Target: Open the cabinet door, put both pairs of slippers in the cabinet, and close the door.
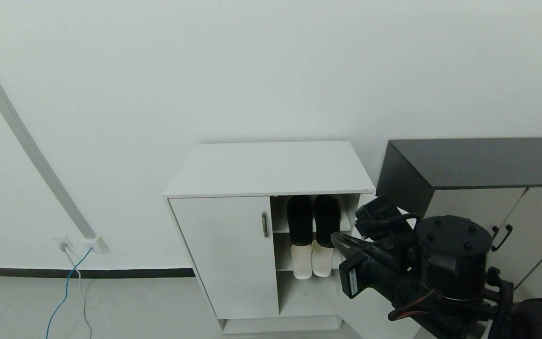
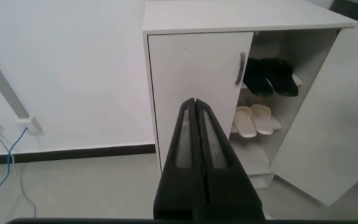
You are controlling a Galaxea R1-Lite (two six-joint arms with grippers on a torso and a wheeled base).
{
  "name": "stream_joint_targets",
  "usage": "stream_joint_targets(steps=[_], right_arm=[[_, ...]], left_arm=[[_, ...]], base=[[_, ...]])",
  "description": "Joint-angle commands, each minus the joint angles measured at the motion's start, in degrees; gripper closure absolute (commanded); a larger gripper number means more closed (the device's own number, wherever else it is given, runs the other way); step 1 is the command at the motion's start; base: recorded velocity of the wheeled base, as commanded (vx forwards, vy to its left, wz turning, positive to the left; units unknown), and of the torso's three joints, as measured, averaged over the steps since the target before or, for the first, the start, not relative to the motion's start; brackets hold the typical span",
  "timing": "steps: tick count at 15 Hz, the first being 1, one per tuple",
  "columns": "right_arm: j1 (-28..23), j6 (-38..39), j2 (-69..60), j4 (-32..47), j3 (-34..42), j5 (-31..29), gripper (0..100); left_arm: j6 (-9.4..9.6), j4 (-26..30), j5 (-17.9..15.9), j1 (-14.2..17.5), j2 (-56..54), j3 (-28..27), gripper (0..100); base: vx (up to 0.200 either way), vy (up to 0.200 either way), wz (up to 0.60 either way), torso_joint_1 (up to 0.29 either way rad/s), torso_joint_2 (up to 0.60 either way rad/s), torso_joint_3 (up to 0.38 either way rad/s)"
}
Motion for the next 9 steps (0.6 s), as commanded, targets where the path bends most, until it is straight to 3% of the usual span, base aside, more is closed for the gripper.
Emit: stream_joint_targets(steps=[1,3,5,9], right_arm=[[-0.2,0.0,0.4,0.0,0.1,0.0,100],[-0.6,0.0,0.4,0.0,0.1,0.1,100],[-0.9,-0.1,0.4,0.0,0.2,0.2,100],[-1.1,-0.1,0.4,0.0,0.2,0.2,100]], left_arm=[[0.02,0.0,0.0,0.0,0.0,0.0,100],[0.02,0.0,0.0,0.0,0.0,0.0,100],[0.02,0.0,0.0,0.0,0.0,0.0,100],[0.02,0.0,0.0,0.0,0.0,0.0,100]], base=[[0.000,0.000,0.00,0.173,-0.40,-0.217],[0.000,0.000,0.00,0.166,-0.37,-0.198],[0.000,0.000,0.00,0.021,-0.04,-0.023],[0.000,0.000,-0.60,0.008,-0.01,-0.001]])
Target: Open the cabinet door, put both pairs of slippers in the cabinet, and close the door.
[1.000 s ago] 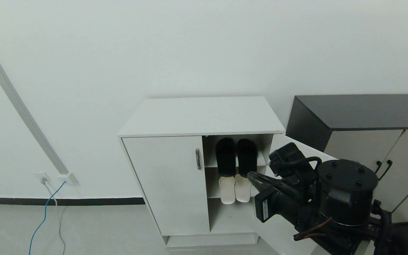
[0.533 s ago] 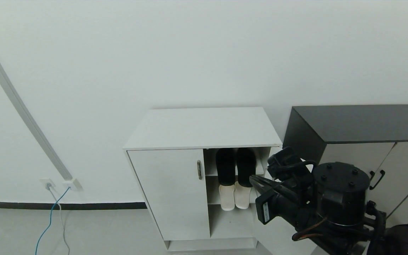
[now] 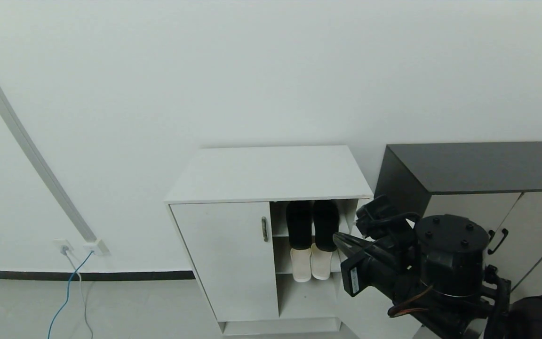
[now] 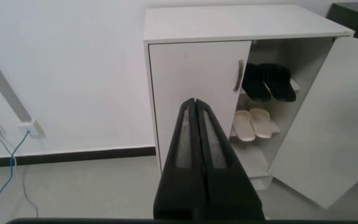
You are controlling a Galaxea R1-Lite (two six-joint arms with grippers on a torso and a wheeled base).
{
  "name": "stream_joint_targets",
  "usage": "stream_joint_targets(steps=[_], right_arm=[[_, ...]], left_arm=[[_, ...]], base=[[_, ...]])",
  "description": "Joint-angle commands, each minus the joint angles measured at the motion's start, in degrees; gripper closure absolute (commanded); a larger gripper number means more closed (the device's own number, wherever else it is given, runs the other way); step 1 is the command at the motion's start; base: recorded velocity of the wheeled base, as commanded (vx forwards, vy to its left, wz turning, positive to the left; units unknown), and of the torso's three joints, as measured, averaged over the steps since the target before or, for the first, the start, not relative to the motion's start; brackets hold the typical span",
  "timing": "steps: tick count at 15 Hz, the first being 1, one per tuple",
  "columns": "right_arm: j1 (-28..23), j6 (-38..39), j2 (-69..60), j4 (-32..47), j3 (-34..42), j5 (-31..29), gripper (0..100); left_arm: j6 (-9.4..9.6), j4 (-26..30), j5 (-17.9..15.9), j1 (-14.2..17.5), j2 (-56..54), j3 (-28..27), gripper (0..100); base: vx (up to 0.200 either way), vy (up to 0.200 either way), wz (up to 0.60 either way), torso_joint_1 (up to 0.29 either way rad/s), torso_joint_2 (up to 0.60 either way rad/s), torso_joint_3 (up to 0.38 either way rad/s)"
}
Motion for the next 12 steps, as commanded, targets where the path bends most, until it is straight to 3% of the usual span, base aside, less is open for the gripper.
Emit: stream_joint_targets(steps=[1,3,11,12], right_arm=[[-0.3,0.0,0.1,0.0,0.0,0.0,100],[-0.4,0.0,0.2,0.0,0.0,0.0,100],[-0.5,-0.4,0.8,-0.3,0.4,0.0,100],[-0.5,-0.4,0.8,-0.2,0.4,0.0,100]], left_arm=[[0.02,0.0,0.0,0.0,0.0,0.0,100],[0.02,0.0,0.0,0.0,0.0,0.0,100],[-0.07,0.0,0.0,0.0,0.0,0.0,100],[-0.07,0.0,0.0,0.0,0.0,0.0,100]], base=[[0.000,0.000,-0.60,0.002,0.00,0.002],[0.000,0.000,-0.60,0.007,0.00,-0.002],[0.000,0.000,0.00,0.000,0.00,0.000],[-0.200,0.000,0.00,-0.007,0.00,0.002]])
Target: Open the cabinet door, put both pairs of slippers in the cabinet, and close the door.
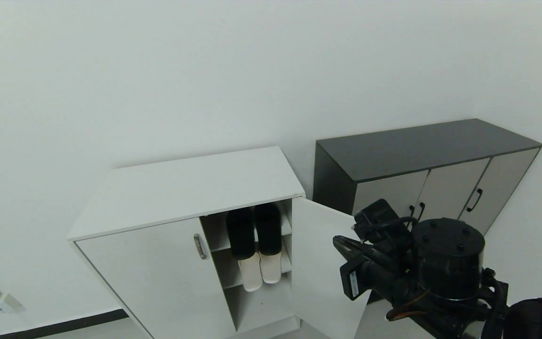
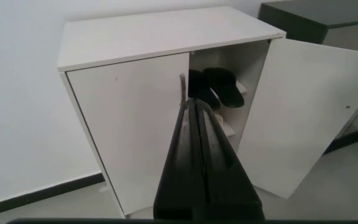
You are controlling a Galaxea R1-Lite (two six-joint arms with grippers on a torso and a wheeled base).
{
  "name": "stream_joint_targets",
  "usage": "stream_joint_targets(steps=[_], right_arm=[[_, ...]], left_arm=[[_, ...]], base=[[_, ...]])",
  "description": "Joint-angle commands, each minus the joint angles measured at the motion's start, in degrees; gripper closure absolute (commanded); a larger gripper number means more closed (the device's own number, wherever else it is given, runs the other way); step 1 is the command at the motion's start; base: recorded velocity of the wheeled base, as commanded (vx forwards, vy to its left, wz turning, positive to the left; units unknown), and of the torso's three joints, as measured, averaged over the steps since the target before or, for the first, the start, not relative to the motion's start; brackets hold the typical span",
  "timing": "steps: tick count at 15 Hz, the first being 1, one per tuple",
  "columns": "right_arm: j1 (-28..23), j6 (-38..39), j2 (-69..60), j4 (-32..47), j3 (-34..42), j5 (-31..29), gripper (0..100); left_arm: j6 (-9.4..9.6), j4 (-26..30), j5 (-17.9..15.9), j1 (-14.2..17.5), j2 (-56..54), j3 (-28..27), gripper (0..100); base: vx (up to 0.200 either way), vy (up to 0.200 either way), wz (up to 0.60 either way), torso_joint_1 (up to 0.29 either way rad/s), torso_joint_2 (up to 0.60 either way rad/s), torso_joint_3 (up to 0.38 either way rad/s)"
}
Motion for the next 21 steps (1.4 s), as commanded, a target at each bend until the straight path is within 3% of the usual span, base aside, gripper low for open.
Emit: stream_joint_targets(steps=[1,3,11,16,21], right_arm=[[-0.1,0.0,0.0,0.0,0.0,0.0,100],[-0.1,0.0,0.0,0.1,0.0,0.0,100],[-7.1,0.2,1.8,0.9,-1.3,-0.3,100],[-18.4,1.1,7.9,6.7,-9.5,1.6,100],[-24.5,5.6,13.2,18.1,-23.7,5.9,100]], left_arm=[[0.00,0.0,0.0,0.1,0.0,0.0,100],[0.00,0.0,0.0,0.1,0.0,0.0,100],[0.00,0.0,0.0,0.1,0.0,0.0,100],[0.00,0.0,0.0,0.1,0.0,0.0,100],[0.00,0.0,0.0,0.1,0.0,0.0,100]], base=[[-0.200,0.000,0.00,0.002,0.00,0.007],[-0.200,0.000,0.00,0.002,0.00,0.000],[0.000,0.000,0.00,0.000,0.00,0.000],[0.000,0.000,0.00,0.000,0.00,0.000],[0.000,0.000,0.00,0.000,0.00,0.000]])
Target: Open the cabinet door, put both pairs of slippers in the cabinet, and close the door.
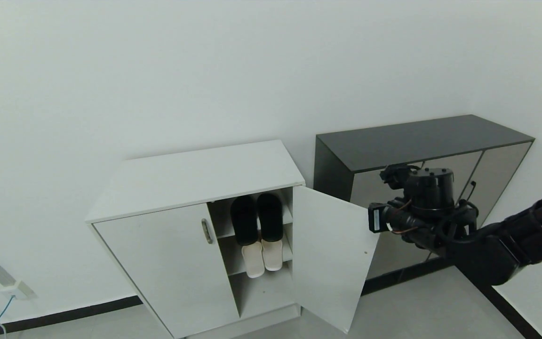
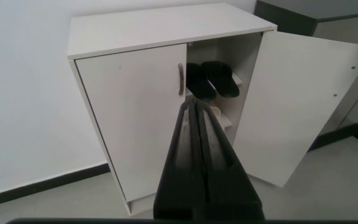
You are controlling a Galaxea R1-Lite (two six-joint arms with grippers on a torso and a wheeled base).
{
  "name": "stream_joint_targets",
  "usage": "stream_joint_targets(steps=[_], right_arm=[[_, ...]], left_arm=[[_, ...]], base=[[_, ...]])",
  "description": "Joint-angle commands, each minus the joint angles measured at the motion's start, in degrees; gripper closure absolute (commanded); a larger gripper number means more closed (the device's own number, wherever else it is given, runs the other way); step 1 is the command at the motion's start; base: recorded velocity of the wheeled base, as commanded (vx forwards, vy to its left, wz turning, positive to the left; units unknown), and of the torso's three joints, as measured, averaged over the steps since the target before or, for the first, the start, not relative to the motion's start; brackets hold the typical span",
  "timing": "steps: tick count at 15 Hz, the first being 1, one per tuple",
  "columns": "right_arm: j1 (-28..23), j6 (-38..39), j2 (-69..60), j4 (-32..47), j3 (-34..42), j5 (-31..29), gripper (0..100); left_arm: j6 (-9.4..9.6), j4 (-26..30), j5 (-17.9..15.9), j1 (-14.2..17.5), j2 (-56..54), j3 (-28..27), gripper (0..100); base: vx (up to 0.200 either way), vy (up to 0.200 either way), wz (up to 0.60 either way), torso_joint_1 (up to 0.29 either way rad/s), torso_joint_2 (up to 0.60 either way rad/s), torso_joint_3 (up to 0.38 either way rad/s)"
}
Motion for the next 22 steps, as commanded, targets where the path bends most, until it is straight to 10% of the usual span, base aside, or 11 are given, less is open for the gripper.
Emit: stream_joint_targets(steps=[1,22], right_arm=[[-3.0,0.5,4.9,2.0,-7.0,0.7,100],[-3.6,1.3,12.3,3.4,-9.5,1.6,100]], left_arm=[[0.00,0.0,0.0,0.0,0.1,0.0,100],[0.00,0.1,0.0,0.0,0.0,0.0,100]], base=[[0.000,0.000,0.00,0.000,0.00,0.000],[0.000,0.000,0.00,0.000,0.00,0.000]])
